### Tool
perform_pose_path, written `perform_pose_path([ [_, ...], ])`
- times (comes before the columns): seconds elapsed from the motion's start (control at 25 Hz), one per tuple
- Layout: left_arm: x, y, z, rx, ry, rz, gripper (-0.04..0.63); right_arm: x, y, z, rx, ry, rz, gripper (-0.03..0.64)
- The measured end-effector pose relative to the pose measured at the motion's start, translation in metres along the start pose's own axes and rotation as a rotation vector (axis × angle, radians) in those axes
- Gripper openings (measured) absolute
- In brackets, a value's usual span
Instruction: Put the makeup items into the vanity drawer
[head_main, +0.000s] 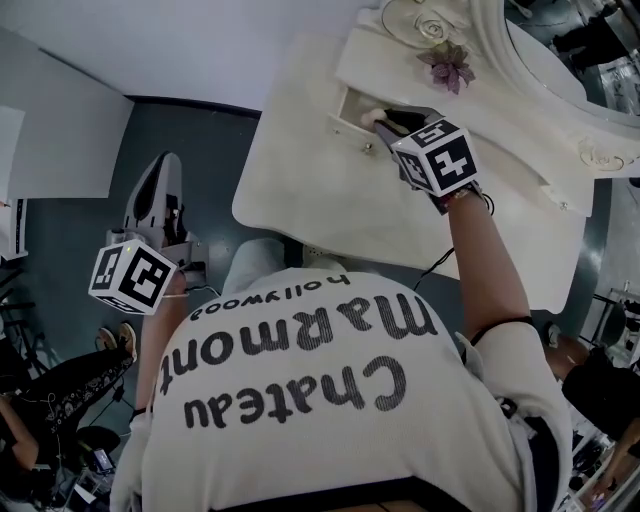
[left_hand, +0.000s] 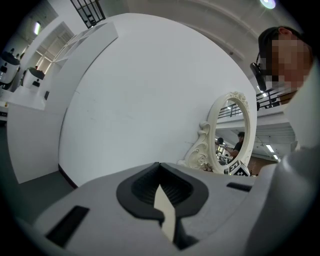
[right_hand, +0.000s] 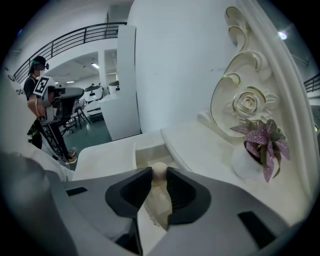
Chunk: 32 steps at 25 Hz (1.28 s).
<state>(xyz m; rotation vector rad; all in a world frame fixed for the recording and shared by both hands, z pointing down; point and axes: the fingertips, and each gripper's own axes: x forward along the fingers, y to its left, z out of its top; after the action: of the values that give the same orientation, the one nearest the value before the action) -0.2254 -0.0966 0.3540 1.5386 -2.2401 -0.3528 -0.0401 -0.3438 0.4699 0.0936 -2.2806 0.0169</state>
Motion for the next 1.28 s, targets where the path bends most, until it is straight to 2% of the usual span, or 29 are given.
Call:
perform_pose_path([
  [0.24, 0.01, 0.021, 0.001, -0.022, 0.035, -0.032, 0.008, 0.005, -0.003, -0.002, 0.125, 0.046, -0.011, 0.115],
  [0.44, 0.052, 0.022, 0.011, -0.007, 0.084, -0.149, 0.008, 0.005, -0.016, 0.0, 0.21, 0.092, -0.092, 0.115],
  [0.8, 0.114, 0.018, 0.058, 0.027, 0.111, -0.351, 0.008, -0.001, -0.025, -0.002, 0.376, 0.134, -0.225, 0.117],
  [1.08, 0.142, 0.03, 0.063, 0.045, 0.169, -0.441, 0.008, 0.004, -0.024, 0.001, 0.453, 0.153, -0.296, 0.118],
  [1.28, 0.156, 0.042, 0.069, 0.036, 0.183, -0.476, 0.008, 0.01, -0.021, 0.003, 0.479, 0.182, -0.336, 0.118],
])
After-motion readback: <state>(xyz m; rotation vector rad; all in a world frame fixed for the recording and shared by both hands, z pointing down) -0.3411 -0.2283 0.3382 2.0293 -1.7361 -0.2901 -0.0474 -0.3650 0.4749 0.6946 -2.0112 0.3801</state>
